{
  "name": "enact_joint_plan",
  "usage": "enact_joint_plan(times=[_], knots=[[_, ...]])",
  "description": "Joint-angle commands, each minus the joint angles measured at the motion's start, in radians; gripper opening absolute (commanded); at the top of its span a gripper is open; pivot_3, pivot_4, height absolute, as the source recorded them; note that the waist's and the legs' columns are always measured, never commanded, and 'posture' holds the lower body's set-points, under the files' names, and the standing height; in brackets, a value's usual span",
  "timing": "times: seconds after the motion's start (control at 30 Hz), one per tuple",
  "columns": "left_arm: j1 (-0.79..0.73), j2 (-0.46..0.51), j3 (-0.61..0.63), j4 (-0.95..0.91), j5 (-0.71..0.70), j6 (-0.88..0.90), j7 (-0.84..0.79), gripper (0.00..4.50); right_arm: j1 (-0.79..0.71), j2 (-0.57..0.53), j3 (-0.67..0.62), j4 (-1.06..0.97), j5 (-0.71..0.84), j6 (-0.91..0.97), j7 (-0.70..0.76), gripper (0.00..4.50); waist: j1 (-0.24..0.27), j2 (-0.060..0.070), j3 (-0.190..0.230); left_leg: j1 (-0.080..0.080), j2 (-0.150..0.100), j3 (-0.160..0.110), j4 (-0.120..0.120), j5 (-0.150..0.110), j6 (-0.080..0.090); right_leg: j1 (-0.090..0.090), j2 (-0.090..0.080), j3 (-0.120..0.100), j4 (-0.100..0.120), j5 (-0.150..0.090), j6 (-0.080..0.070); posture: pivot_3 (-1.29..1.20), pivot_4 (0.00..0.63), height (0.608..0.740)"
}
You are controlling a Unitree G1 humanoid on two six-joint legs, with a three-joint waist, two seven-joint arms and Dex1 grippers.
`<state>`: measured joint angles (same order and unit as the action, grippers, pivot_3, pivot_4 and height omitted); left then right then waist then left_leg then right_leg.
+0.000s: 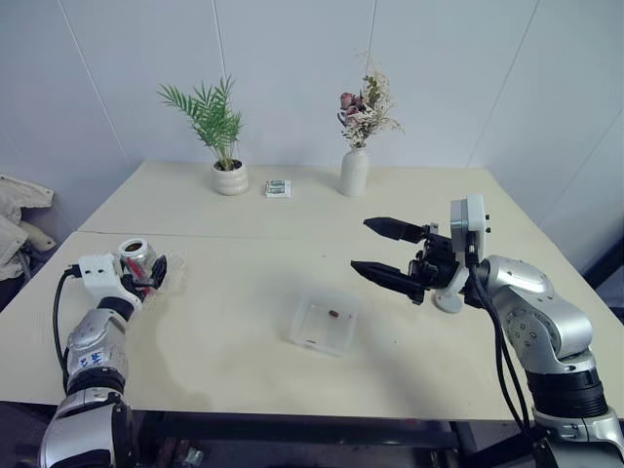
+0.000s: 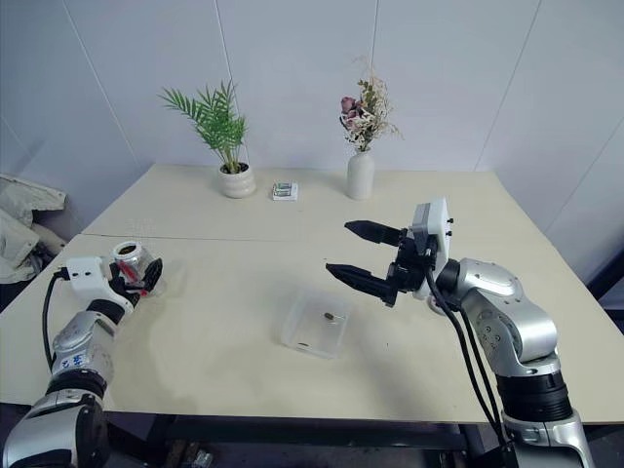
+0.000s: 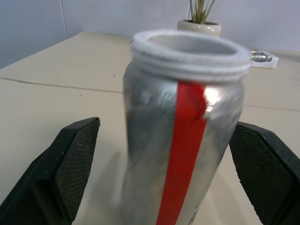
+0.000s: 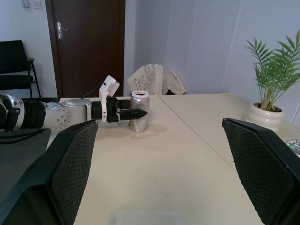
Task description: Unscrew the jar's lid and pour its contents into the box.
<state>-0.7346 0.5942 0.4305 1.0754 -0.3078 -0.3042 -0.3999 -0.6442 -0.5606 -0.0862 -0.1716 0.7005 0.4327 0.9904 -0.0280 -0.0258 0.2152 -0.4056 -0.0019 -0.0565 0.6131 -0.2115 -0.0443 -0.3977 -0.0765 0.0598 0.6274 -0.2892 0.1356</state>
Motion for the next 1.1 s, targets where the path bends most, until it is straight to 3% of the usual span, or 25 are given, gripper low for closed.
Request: enact_joint_plan(times=[0.03, 0.2, 0.47, 0.53, 0.7, 0.83, 1.03, 1.1], knots=[[0.031, 0.048, 0.009, -0.113, 0.003, -0.005, 0.001, 4.48, -0.018, 0.004, -0.013, -0.018, 0.005, -0.018, 0.008, 4.5, 0.001, 0.0, 0.0, 0.0, 0.0, 0.0, 0.0, 0.0, 0.0, 0.0, 0.0, 0.0, 0.0, 0.0, 0.0, 0.0, 0.15, 0.74], [0.208, 0.051, 0.022, -0.419, -0.027, 0.059, -0.007, 4.48, 0.003, 0.005, -0.02, -0.032, 0.012, -0.014, 0.009, 4.5, -0.001, 0.0, 0.0, 0.0, 0.001, 0.001, -0.002, 0.0, -0.001, 0.0, -0.001, 0.001, -0.001, 0.0, 0.0, 0.0, 0.15, 0.74], [0.569, 0.0, 0.079, -0.943, -0.023, 0.314, 0.157, 4.48, 0.05, -0.017, -0.041, -0.066, 0.025, 0.002, 0.011, 4.5, -0.002, 0.0, 0.0, 0.0, 0.002, 0.0, -0.003, -0.001, -0.001, 0.0, -0.002, 0.001, -0.002, -0.001, -0.002, 0.0, 0.15, 0.74], [0.64, 0.007, 0.066, -1.052, -0.03, 0.356, 0.12, 4.48, 0.061, -0.035, -0.048, -0.08, 0.029, 0.012, 0.012, 4.5, 0.0, 0.0, 0.0, 0.0, 0.005, 0.0, -0.003, -0.002, -0.001, 0.0, -0.003, 0.001, -0.003, -0.002, -0.003, 0.0, 0.15, 0.74], [0.724, 0.079, 0.005, -1.224, -0.121, 0.437, -0.117, 4.48, 0.082, -0.104, -0.069, -0.108, 0.047, 0.043, 0.044, 4.5, 0.006, 0.0, 0.0, 0.0, 0.006, 0.0, -0.004, -0.002, -0.002, 0.0, -0.003, 0.0, -0.006, -0.009, -0.022, 0.0, 0.15, 0.74], [0.666, 0.271, -0.057, -1.21, -0.195, 0.28, -0.594, 4.48, 0.073, -0.209, -0.061, -0.076, 0.024, 0.048, 0.15, 4.5, 0.001, 0.0, 0.0, 0.0, 0.01, 0.004, -0.005, -0.002, -0.001, 0.001, -0.003, 0.001, -0.012, -0.007, -0.024, 0.0, 0.15, 0.74], [0.543, 0.316, -0.102, -1.13, -0.22, 0.284, -0.749, 4.48, 0.107, -0.258, -0.046, -0.049, -0.017, 0.009, 0.222, 4.5, -0.005, 0.004, -0.002, 0.001, 0.015, 0.014, -0.017, -0.002, 0.0, 0.001, 0.0, 0.003, -0.025, -0.004, -0.029, 0.0, 0.15, 0.74], [0.509, 0.305, -0.111, -1.123, -0.222, 0.295, -0.755, 4.48, 0.119, -0.258, -0.054, -0.061, -0.014, 0.015, 0.215, 4.5, -0.003, 0.003, -0.002, 0.0, 0.016, 0.014, -0.017, -0.003, -0.002, -0.002, 0.006, 0.002, -0.022, -0.002, -0.022, 0.0, 0.15, 0.74]])
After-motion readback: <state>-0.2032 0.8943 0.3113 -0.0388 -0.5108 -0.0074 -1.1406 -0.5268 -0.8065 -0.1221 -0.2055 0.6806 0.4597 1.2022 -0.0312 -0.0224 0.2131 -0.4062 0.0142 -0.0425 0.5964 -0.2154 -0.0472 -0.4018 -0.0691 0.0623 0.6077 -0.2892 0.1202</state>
